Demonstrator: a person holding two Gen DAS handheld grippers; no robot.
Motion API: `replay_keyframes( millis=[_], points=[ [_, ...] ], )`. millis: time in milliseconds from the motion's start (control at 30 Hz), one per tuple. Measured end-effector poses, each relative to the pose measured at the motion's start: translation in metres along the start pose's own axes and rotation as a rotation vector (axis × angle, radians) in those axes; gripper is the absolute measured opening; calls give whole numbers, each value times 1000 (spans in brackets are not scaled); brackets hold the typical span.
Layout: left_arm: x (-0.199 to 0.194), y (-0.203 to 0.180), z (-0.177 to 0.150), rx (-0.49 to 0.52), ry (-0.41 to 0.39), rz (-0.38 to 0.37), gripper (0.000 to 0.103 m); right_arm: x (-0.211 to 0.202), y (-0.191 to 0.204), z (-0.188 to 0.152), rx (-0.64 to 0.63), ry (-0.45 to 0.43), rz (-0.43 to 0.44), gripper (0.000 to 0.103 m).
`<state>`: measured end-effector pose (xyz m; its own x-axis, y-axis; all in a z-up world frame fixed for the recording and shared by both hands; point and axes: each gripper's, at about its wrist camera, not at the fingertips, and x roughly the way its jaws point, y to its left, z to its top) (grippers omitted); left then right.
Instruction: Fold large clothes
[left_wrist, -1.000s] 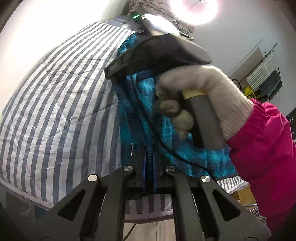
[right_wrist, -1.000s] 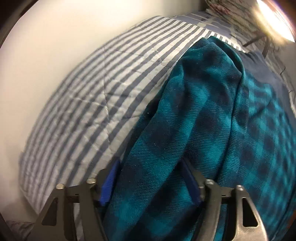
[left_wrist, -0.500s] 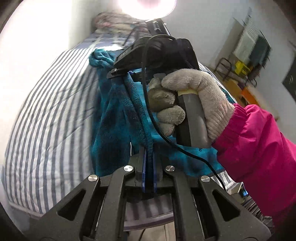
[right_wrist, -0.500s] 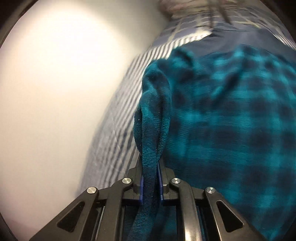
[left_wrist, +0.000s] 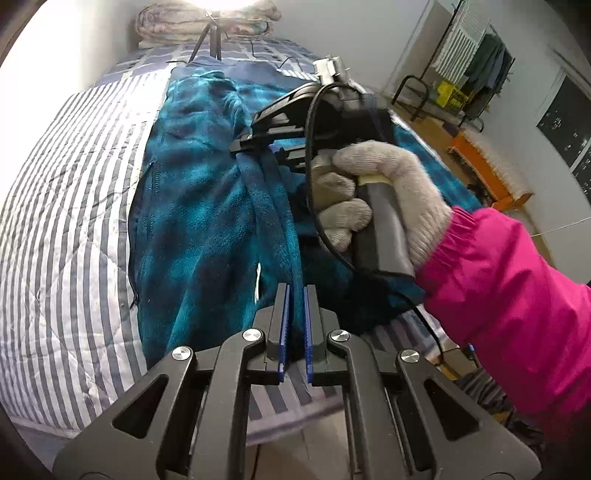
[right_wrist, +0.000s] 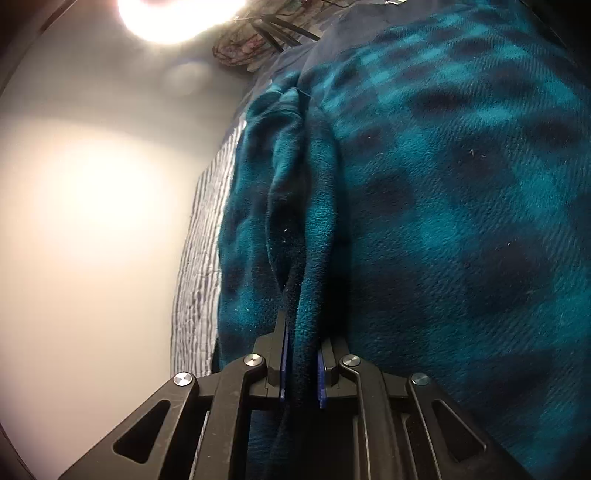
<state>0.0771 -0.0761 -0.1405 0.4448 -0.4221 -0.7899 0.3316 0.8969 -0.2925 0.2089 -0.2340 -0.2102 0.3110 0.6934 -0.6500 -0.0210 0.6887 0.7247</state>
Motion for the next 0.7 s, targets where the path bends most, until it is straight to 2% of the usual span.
replay_keyframes(
  millis=[67,167,233,333,367,433,500,567,700],
  points=[
    [-13,3,0,-22,-10,-55,3,4,7,7,-42,10,-44,9],
    [-38,19,0,-52,-67,-80,3,0,19,11,-92,20,-85,9],
    [-51,30,-2,-82,-101,-46,3,-1,32,4,-112,24,-110,14],
    [-52,57,0,-168,-107,-25,3,-4,50,-3,-180,26,-228,27],
    [-51,64,0,-189,-106,-16,3,-10,54,-5,-207,20,-269,28],
    [-46,71,-1,-203,-100,4,3,-23,63,-11,-247,4,-295,29],
    [-34,74,-2,-224,-72,-13,3,-37,73,-22,-285,-1,-284,30],
    [-21,70,-4,-224,-44,-27,3,-49,81,-36,-322,7,-237,31],
    [7,59,-8,-201,8,-30,3,-54,87,-68,-409,49,-185,31]
  ],
)
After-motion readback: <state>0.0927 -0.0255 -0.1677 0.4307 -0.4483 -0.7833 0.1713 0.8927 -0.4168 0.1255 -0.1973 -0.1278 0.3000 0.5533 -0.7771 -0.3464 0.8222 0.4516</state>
